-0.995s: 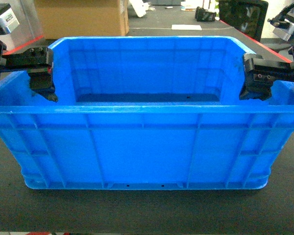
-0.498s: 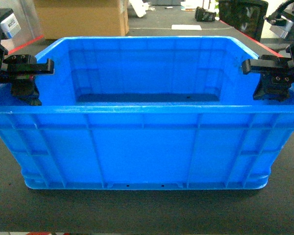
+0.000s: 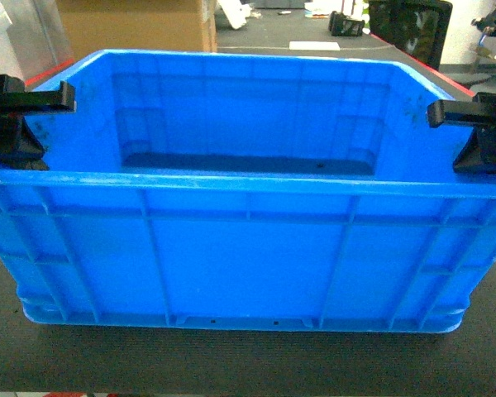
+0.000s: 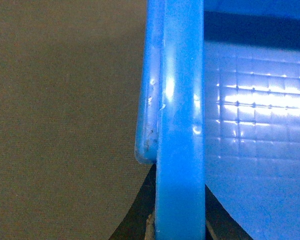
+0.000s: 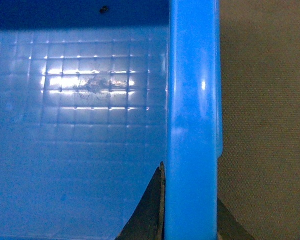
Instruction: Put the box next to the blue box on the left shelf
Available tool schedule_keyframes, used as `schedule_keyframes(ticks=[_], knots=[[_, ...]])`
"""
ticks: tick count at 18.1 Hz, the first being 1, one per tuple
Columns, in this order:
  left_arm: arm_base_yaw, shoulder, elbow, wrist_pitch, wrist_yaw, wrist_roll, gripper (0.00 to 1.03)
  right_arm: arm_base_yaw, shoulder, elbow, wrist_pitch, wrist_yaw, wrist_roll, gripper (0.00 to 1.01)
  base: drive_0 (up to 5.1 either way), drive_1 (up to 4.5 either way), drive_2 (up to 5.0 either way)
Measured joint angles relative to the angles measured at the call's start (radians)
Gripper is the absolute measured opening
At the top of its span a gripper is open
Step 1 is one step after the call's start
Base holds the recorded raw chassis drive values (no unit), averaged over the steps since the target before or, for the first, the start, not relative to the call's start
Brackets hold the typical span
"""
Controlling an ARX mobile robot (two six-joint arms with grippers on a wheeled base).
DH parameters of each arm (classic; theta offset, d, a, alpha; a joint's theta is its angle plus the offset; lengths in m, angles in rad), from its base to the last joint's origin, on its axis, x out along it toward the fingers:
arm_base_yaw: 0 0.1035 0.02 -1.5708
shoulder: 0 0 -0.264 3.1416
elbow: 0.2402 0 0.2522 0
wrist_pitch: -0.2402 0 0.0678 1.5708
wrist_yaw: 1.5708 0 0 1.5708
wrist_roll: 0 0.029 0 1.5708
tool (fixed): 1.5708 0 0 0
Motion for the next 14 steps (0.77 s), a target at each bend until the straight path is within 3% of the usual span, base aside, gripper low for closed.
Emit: schedule_keyframes(ticks=[2,3,4,5,14], knots=[[-0.006,-0.050,-0.015,0.028,-0.002,-0.001,0.07,0.005,-0.057,-0.029,0.037,0.016,0.003,0.08,0.0,0.00,0.0],[-0.008,-0.172,-0.033,0.117,-0.008,0.006,0.07,0.019,-0.201,-0.060,0.124,0.055,-0.004,0.08,0.0,0.00,0.0],[-0.008,-0.187,-0.035,0.127,-0.008,0.007,0.07,0.019,-0.219,-0.063,0.133,0.062,-0.009,0.08,0.0,0.00,0.0],[-0.016,-0.270,-0.078,0.196,-0.020,0.012,0.07,0.026,-0.312,-0.111,0.209,0.088,-0.035,0.08,0.0,0.00,0.0],[-0.021,-0.267,-0.097,0.181,-0.023,0.008,0.07,0.032,-0.314,-0.134,0.211,0.098,-0.045,0.08,0.0,0.00,0.0]])
